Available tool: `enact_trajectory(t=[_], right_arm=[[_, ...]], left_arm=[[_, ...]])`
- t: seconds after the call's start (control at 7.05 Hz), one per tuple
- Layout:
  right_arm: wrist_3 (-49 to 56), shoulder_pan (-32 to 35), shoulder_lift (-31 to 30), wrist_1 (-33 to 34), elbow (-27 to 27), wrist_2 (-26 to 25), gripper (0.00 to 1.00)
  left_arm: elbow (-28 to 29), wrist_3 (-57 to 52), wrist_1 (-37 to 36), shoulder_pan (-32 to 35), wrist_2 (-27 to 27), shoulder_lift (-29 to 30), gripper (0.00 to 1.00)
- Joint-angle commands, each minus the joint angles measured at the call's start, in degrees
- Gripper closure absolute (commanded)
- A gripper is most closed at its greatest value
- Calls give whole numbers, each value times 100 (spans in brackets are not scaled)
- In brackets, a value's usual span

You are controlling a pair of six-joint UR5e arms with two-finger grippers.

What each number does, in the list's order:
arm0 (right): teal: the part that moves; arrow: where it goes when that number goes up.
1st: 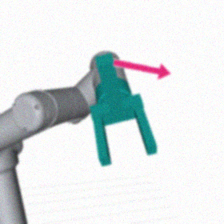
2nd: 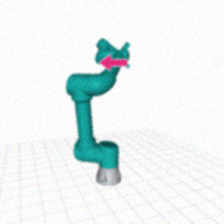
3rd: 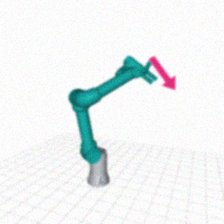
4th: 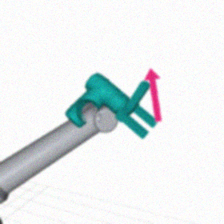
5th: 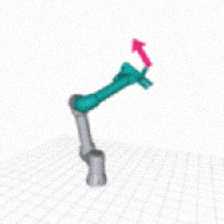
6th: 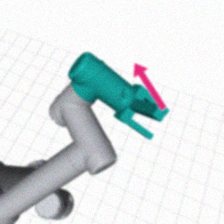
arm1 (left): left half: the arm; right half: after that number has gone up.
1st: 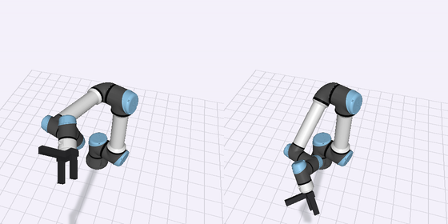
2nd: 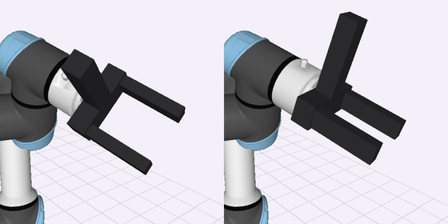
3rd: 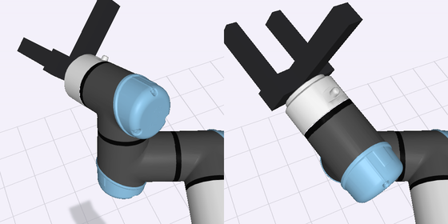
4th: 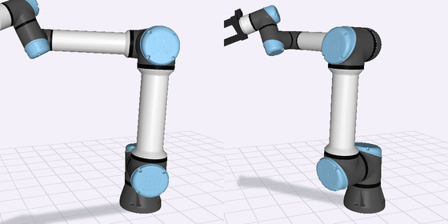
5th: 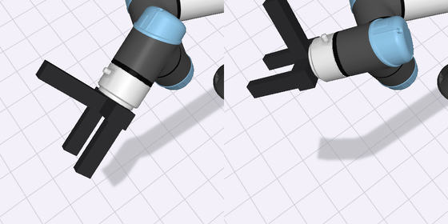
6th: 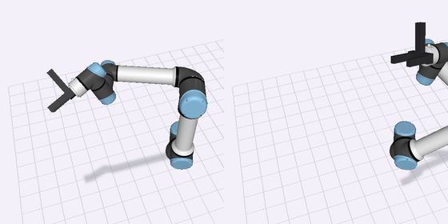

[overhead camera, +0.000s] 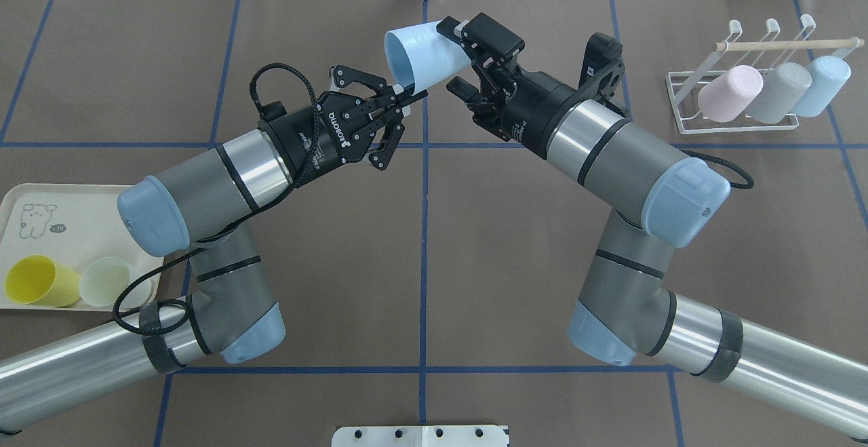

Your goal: Transfer IKEA cup to right arm and place on rack

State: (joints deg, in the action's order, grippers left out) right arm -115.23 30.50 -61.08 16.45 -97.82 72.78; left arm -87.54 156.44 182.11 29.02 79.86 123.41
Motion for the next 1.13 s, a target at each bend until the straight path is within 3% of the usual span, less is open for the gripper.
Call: enact_trajectory(t=[0.0, 0.71, 0.85, 0.99], right_arm=[[-17, 0, 0, -1, 0, -44, 1], [-35, -9, 0, 8, 9, -45, 2], [-61, -9, 9, -1, 26, -45, 7], [-287, 0, 9, -1, 27, -45, 53]], left_arm=[[-17, 0, 0, -37, -6, 42, 100], [-26, 0, 0, -213, -164, 77, 100], [-35, 0, 0, -213, -164, 69, 100], [-26, 0, 0, -221, -164, 69, 100]])
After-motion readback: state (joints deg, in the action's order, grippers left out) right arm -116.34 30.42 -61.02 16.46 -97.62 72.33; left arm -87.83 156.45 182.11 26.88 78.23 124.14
